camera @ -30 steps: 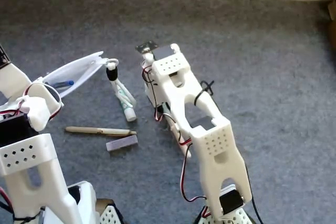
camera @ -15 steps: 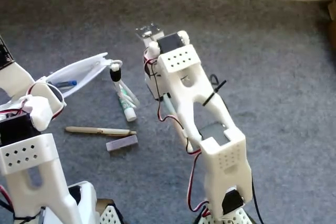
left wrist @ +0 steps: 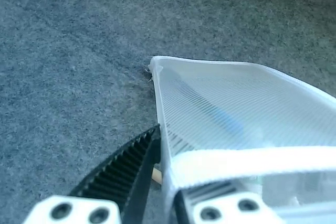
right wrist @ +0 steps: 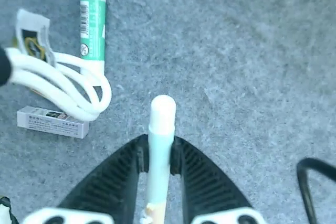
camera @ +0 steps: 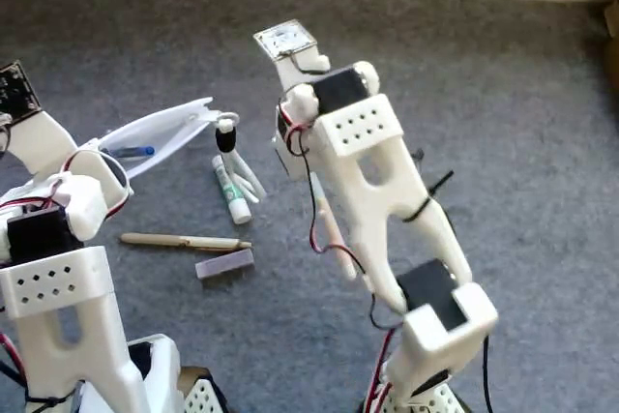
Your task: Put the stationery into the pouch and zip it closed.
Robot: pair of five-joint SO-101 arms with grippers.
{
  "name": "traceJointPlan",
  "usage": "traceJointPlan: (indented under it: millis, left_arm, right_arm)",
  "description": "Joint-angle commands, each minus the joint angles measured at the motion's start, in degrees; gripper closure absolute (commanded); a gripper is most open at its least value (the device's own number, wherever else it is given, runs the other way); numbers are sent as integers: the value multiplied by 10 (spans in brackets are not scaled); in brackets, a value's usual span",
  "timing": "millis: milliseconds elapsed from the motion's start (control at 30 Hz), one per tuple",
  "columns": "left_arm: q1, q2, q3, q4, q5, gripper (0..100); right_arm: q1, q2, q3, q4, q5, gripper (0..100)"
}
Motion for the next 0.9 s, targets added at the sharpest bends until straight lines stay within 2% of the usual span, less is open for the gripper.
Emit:
traceJointPlan:
  millis: [0, 167, 667, 867]
  left_arm:
    - [29, -20, -13, -2, 5, 994]
    - [31, -20, -13, -2, 5, 994]
    - [51, -20, -26, 4, 4, 994]
    - [51, -20, -25, 4, 4, 994]
  right_arm:
    - [-7, -121, 87, -70, -5, 993]
    - [-8, -228, 193, -139, -6, 993]
    - [-77, -534, 387, -285, -34, 993]
    - [-119, -631, 457, -392, -34, 993]
